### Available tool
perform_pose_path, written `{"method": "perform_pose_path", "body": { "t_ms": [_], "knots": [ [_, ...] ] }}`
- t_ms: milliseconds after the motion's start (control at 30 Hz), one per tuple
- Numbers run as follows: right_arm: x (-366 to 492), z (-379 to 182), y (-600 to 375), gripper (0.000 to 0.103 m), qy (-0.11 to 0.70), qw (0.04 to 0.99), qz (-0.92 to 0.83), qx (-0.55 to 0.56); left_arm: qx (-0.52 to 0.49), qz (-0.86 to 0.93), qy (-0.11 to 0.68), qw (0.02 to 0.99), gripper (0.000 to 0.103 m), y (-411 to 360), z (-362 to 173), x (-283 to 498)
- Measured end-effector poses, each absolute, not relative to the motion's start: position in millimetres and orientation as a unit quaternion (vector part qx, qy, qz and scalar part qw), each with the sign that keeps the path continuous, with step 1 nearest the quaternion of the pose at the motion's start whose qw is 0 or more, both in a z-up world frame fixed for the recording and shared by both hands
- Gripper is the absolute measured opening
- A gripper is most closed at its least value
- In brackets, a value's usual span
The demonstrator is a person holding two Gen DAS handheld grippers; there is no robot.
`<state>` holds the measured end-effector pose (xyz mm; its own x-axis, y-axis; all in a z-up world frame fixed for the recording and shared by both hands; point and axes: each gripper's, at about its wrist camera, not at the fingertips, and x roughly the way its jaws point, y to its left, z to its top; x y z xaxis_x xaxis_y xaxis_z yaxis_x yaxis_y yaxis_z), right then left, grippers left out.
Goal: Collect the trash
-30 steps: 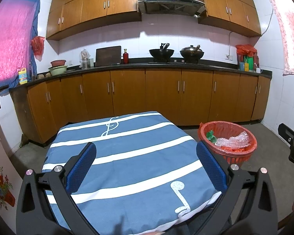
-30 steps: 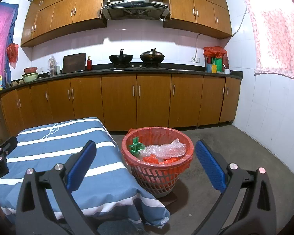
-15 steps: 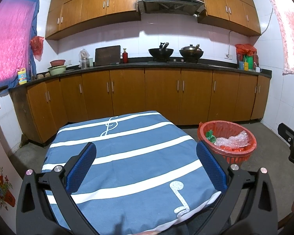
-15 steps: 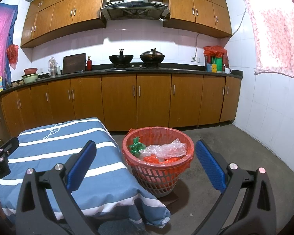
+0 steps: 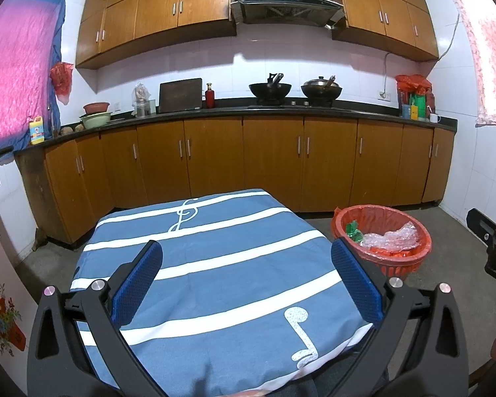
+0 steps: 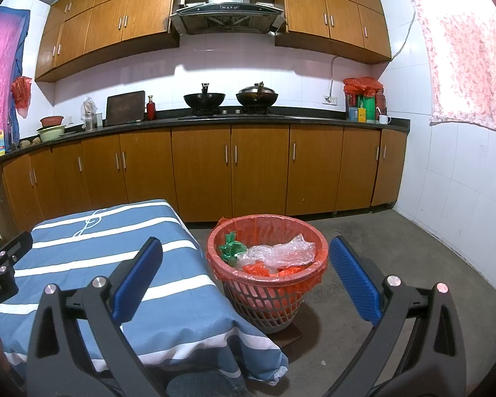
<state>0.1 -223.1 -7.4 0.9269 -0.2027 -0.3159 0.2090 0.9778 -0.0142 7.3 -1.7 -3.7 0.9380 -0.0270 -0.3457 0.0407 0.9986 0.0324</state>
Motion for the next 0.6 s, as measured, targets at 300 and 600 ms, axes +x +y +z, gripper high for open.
{"method": "perform_pose_path", "body": {
  "t_ms": [300, 600],
  "knots": [
    [0.2, -7.6, -223.4, 0.099, 0.16, 0.982, -0.105, 0.01, 0.019, -0.017, 0.175, 0.984, 0.101, -2.1, -4.1, 7.4],
    [0.0, -8.4, -223.9, 0.099, 0.16, 0.982, -0.105, 0.011, 0.019, -0.017, 0.175, 0.984, 0.101, -2.7, -3.5, 7.1]
  ]
}}
